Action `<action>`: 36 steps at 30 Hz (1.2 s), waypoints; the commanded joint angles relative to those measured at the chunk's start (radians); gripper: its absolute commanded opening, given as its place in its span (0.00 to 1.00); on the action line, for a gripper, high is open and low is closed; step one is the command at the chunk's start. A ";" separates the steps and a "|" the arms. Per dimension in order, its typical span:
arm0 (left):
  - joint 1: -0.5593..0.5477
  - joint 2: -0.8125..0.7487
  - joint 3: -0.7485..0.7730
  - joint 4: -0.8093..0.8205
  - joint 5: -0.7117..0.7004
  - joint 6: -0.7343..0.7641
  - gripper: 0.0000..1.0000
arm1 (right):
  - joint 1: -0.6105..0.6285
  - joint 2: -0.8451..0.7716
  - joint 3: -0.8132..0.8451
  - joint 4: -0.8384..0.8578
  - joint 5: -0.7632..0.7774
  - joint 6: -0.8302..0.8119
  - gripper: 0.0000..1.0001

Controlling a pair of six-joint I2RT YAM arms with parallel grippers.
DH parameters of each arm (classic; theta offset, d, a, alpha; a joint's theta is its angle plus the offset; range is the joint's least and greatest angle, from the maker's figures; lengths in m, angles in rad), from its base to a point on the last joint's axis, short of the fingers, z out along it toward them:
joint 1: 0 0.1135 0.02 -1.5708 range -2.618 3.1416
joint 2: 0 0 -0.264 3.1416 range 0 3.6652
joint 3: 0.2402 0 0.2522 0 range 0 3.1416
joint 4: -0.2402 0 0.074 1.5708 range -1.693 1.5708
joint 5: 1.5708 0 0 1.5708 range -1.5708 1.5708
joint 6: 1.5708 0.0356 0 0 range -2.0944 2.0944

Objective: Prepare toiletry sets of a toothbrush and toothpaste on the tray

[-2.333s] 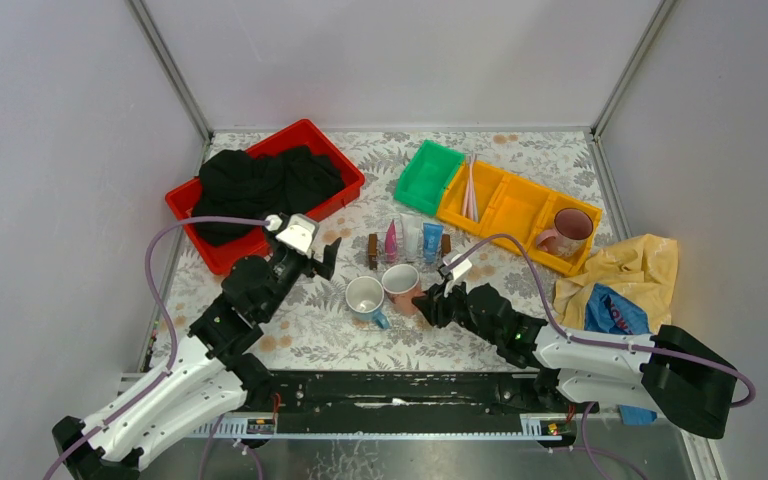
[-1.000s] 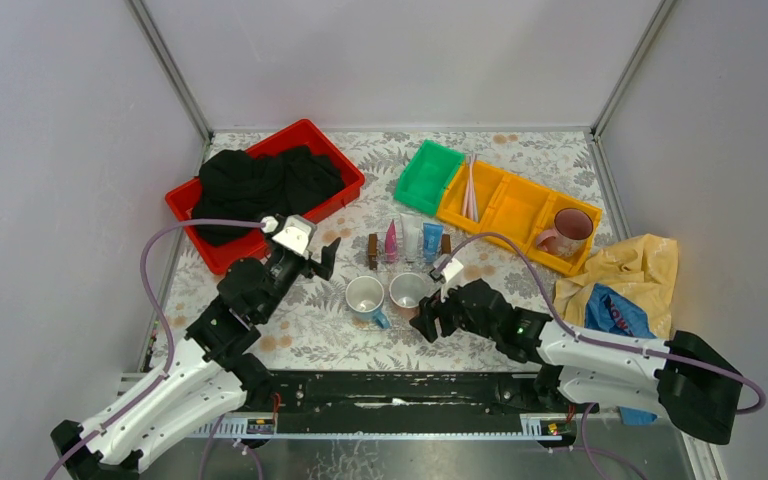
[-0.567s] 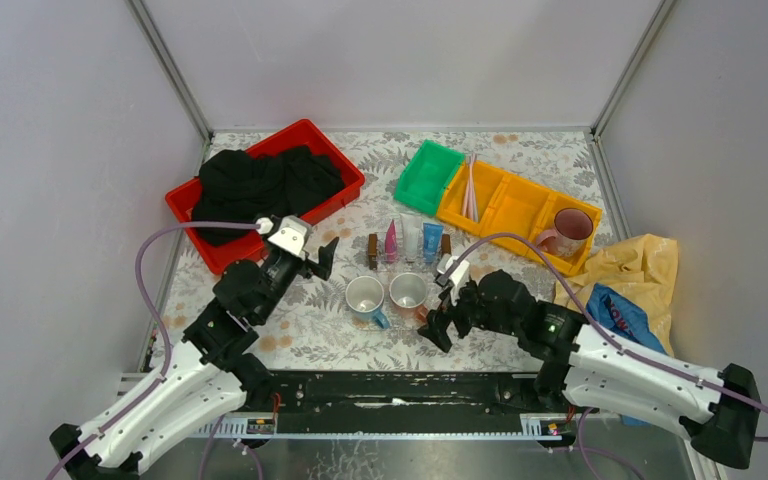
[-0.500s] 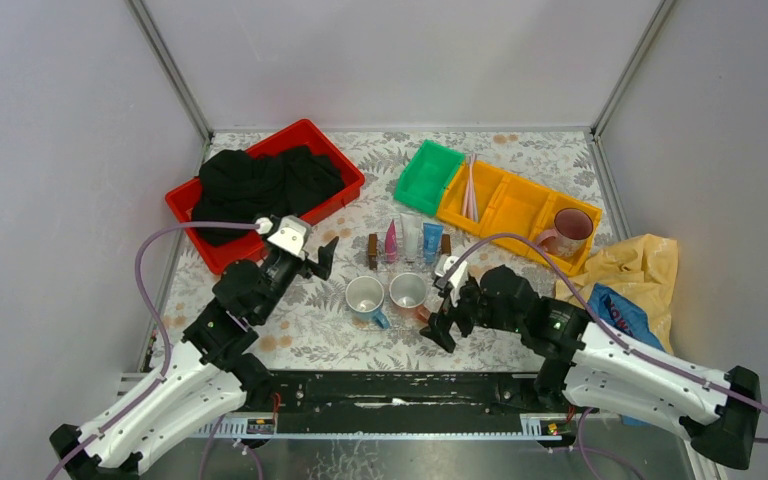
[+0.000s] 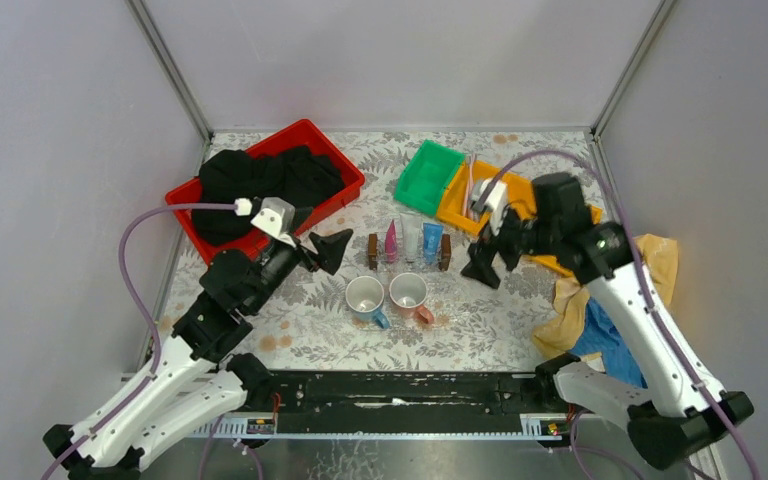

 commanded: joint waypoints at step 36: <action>0.009 0.000 -0.205 0.212 0.171 -0.469 1.00 | -1.062 0.577 0.305 -0.113 0.047 -0.060 0.67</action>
